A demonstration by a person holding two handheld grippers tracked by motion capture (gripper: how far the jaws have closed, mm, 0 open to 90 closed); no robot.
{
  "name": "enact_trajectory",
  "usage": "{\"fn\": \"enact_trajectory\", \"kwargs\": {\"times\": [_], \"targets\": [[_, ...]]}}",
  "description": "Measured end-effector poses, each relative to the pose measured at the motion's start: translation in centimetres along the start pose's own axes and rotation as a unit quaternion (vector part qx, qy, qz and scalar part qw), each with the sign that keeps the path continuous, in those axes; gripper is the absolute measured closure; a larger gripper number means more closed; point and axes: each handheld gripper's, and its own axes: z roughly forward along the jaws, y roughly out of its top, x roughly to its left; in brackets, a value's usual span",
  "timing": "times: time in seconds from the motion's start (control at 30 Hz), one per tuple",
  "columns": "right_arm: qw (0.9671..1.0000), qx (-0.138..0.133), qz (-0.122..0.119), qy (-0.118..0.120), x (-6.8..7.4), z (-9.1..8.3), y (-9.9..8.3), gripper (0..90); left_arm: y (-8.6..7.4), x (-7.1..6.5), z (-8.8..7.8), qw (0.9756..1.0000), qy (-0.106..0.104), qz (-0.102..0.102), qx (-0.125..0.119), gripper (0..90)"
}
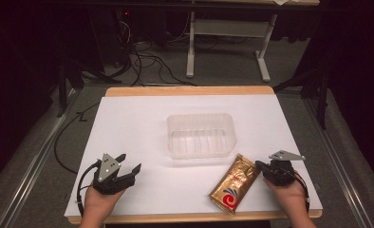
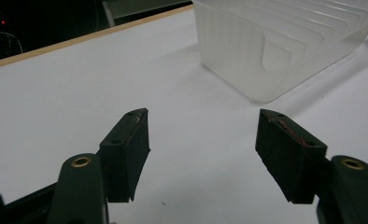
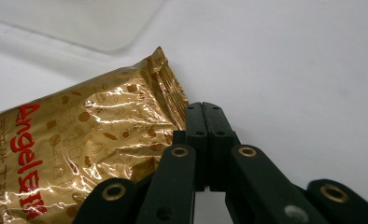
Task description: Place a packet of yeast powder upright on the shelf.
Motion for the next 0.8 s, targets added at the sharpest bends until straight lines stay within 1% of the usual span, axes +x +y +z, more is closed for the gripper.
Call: {"fn": "enact_trajectory", "kwargs": {"times": [0.03,0.07,0.1,0.13,0.17,0.2,0.23,0.27,0.33,0.37,0.4,0.43,0.47,0.5,0.53,0.57,0.6,0.63,0.67,0.7,0.73,0.77,0.8], "targets": [[0.9998,-0.006,0.012,-0.014,-0.8,-0.3,-0.1,90.0,0.0,0.0,0.0,1.0,0.0,0.0,-0.001,35.6],[0.9998,-0.006,0.012,-0.014,-0.8,-0.3,-0.1,90.0,0.1,0.0,0.0,1.0,-0.001,0.0,-0.003,35.6],[0.9995,-0.007,0.022,-0.022,-1.1,-0.4,-0.2,90.0,0.2,-0.1,0.0,1.0,-0.001,0.0,-0.005,35.6],[0.999,-0.011,0.029,-0.032,-1.7,-0.7,-0.4,90.0,0.3,-0.1,0.1,1.0,-0.002,0.0,-0.007,35.7],[0.9977,-0.016,0.043,-0.049,-2.5,-1.1,-0.7,90.0,0.3,-0.1,0.1,1.0,-0.002,0.001,-0.009,35.8],[0.9972,-0.018,0.049,-0.053,-2.8,-1.3,-0.9,90.0,0.4,-0.2,0.2,1.0,-0.002,0.002,-0.01,35.8],[0.9972,-0.018,0.049,-0.053,-2.8,-1.3,-0.9,90.0,0.4,-0.2,0.3,0.9999,-0.003,0.002,-0.01,35.8],[0.9967,-0.02,0.051,-0.06,-3.2,-1.5,-1.0,90.0,0.5,-0.3,0.4,0.9999,-0.004,0.004,-0.009,35.8],[0.9961,-0.014,0.054,-0.068,-3.7,-1.6,-1.4,90.0,0.5,-0.3,0.5,0.9999,-0.005,0.006,-0.01,35.8],[0.9959,-0.016,0.058,-0.068,-3.8,-1.8,-1.6,82.7,0.6,-0.3,0.6,0.9999,-0.006,0.006,-0.01,35.8],[0.9958,-0.022,0.059,-0.067,-3.7,-1.9,-1.5,80.6,0.6,-0.4,0.6,0.9999,-0.007,0.005,-0.011,35.9],[0.9958,-0.022,0.059,-0.067,-3.7,-1.9,-1.5,80.6,0.6,-0.4,0.6,0.9999,-0.007,0.005,-0.011,35.8],[0.9957,-0.032,0.056,-0.066,-3.5,-2.3,-1.4,78.5,0.6,-0.4,0.6,0.9999,-0.007,0.005,-0.011,35.8],[0.9967,-0.049,0.038,-0.053,-2.4,-2.9,-1.1,75.0,0.6,-0.3,0.5,0.9999,-0.008,0.003,-0.012,35.9],[0.9967,-0.049,0.038,-0.053,-2.4,-2.9,-1.1,75.0,0.6,-0.3,0.5,0.9999,-0.008,0.003,-0.012,35.9],[0.9979,-0.061,0.002,-0.023,-0.7,-3.3,-0.8,77.8,0.6,-0.3,0.6,0.9999,-0.008,0.002,-0.012,35.9],[0.9979,-0.061,0.002,-0.023,-0.7,-3.3,-0.8,77.8,0.6,-0.3,0.6,0.9999,-0.008,0.002,-0.012,35.9],[0.9981,-0.059,-0.014,-0.006,0.4,-3.5,-0.6,79.5,0.6,-0.3,0.6,0.9999,-0.008,0.001,-0.012,35.9],[0.9963,-0.066,-0.047,0.03,2.6,-3.6,-0.1,83.5,0.7,-0.3,0.7,0.9999,-0.009,0.001,-0.012,35.9],[0.9954,-0.068,-0.053,0.043,3.3,-3.5,0.0,83.5,0.7,-0.4,0.7,0.9999,-0.009,0.002,-0.011,35.9],[0.9954,-0.068,-0.053,0.043,3.3,-3.5,0.0,83.5,0.7,-0.4,0.7,0.9999,-0.009,0.002,-0.011,35.9],[0.9942,-0.064,-0.065,0.057,4.3,-3.4,0.2,83.1,0.7,-0.5,0.8,0.9999,-0.01,0.004,-0.01,35.9],[0.9905,-0.053,-0.105,0.071,6.5,-2.8,0.4,80.5,0.7,-0.5,0.8,0.9999,-0.01,0.007,-0.009,35.9]]}}
